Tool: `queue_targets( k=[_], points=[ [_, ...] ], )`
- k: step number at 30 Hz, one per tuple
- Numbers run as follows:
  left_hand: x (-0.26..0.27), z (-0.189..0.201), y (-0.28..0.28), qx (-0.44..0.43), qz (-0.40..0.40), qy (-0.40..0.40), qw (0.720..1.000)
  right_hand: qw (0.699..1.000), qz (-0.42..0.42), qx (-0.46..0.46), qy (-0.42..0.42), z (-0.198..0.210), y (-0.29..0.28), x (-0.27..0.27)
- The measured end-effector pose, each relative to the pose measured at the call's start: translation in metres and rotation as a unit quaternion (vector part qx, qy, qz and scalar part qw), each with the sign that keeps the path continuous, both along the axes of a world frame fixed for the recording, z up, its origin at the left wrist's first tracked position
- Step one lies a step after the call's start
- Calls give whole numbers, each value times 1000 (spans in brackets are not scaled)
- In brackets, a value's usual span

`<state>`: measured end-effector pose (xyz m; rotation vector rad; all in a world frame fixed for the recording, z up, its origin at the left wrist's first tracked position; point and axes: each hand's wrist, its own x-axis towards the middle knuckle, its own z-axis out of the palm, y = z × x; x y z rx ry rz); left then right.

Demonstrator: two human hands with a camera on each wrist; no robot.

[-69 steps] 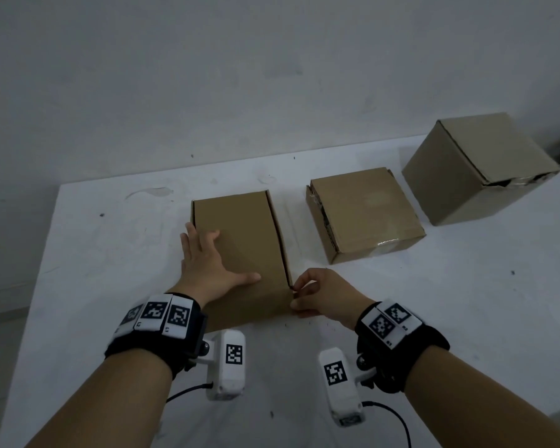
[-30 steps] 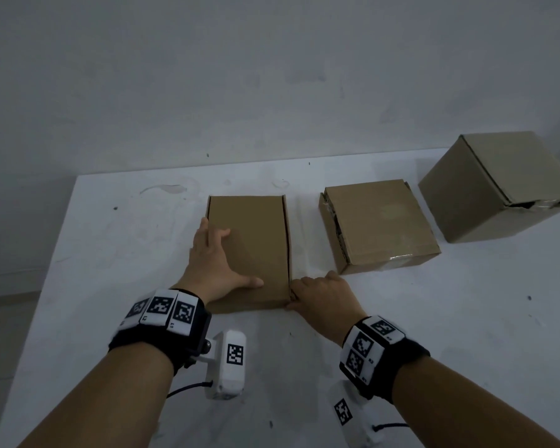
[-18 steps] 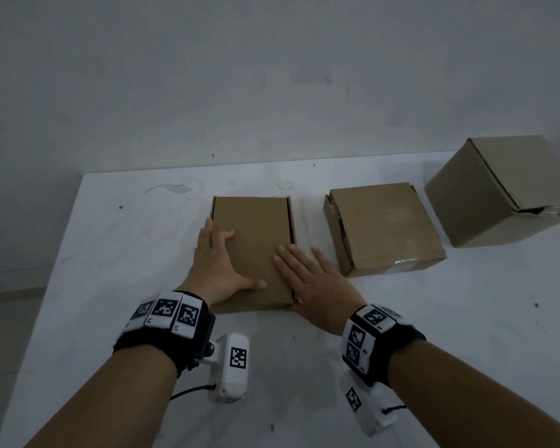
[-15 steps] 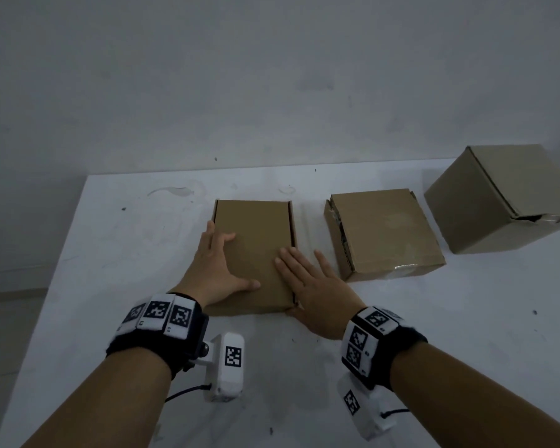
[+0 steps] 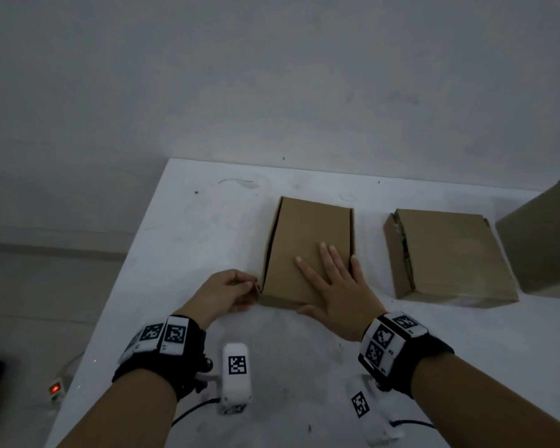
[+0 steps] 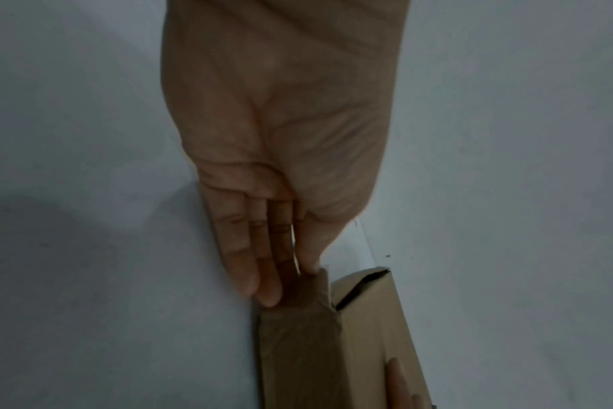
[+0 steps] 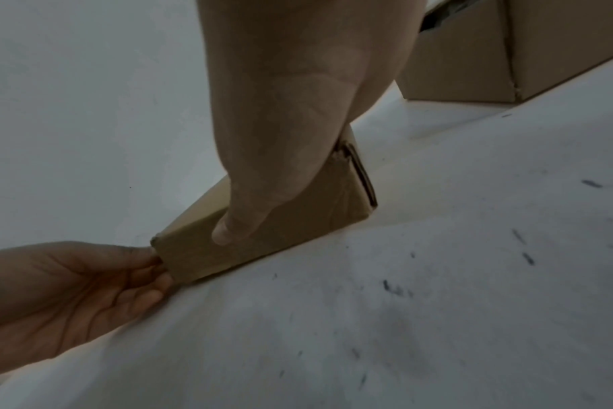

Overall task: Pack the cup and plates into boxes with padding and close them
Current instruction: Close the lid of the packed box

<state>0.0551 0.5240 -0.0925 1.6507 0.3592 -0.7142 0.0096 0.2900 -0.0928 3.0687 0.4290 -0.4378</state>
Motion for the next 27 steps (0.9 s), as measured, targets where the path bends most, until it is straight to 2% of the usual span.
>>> queue_targets(
  k=[3, 9, 22, 25, 27],
  points=[
    [0, 0, 4, -6, -8, 5, 1000, 1000, 0, -5, -5, -1, 1, 1],
    [-7, 5, 6, 4, -102, 62, 993, 1000, -1, 3, -19, -7, 3, 0],
    [-3, 4, 6, -6, -93, 58, 994, 1000, 2, -4, -5, -4, 3, -1],
    [-1, 10, 1, 42, -152, 52, 986, 1000, 0, 5, -7, -4, 4, -1],
    [4, 10, 1, 151, -224, -31, 962, 1000, -2, 9, -4, -4, 4, -2]
  ],
)
